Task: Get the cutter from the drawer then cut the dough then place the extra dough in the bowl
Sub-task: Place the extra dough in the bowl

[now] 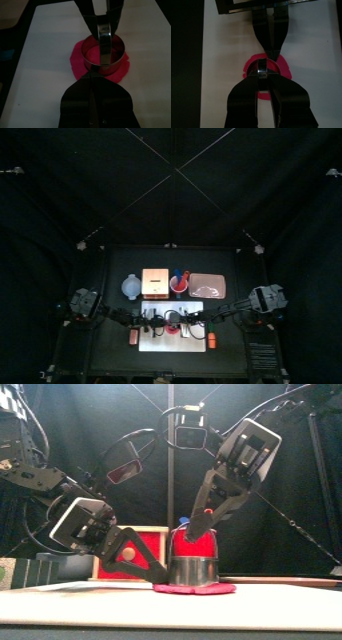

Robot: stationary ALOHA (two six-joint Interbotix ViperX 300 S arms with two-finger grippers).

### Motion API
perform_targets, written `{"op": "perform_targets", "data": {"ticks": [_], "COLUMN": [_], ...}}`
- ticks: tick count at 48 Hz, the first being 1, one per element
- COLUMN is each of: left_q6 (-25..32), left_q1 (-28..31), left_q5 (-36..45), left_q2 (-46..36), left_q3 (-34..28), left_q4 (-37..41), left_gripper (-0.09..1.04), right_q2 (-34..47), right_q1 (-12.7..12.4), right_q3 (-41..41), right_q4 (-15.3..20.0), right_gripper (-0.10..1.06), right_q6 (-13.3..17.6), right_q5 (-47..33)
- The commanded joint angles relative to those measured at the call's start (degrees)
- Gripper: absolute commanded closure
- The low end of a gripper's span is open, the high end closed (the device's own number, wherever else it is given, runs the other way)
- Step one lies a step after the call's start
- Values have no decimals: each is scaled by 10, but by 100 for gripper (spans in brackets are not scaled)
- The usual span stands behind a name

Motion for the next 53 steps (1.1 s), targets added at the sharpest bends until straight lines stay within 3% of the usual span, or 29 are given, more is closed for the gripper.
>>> {"op": "perform_targets", "data": {"ticks": [1, 14, 30, 53], "left_q6": [1, 1, 2, 3], "left_q1": [1, 1, 3, 5], "left_q5": [4, 4, 36, 44], "left_q2": [-2, -2, -15, -87], "left_q3": [0, 0, 4, 39], "left_q4": [-1, -4, -12, -47], "left_gripper": [53, 53, 53, 53], "right_q2": [-48, -134, -225, -183], "right_q1": [-2, -4, -14, -30], "right_q3": [-12, 4, 107, 195], "right_q4": [1, -1, -2, -20], "right_gripper": [51, 51, 51, 50], "right_q6": [3, 1, 4, 2], "right_q5": [6, 20, 22, 4]}}
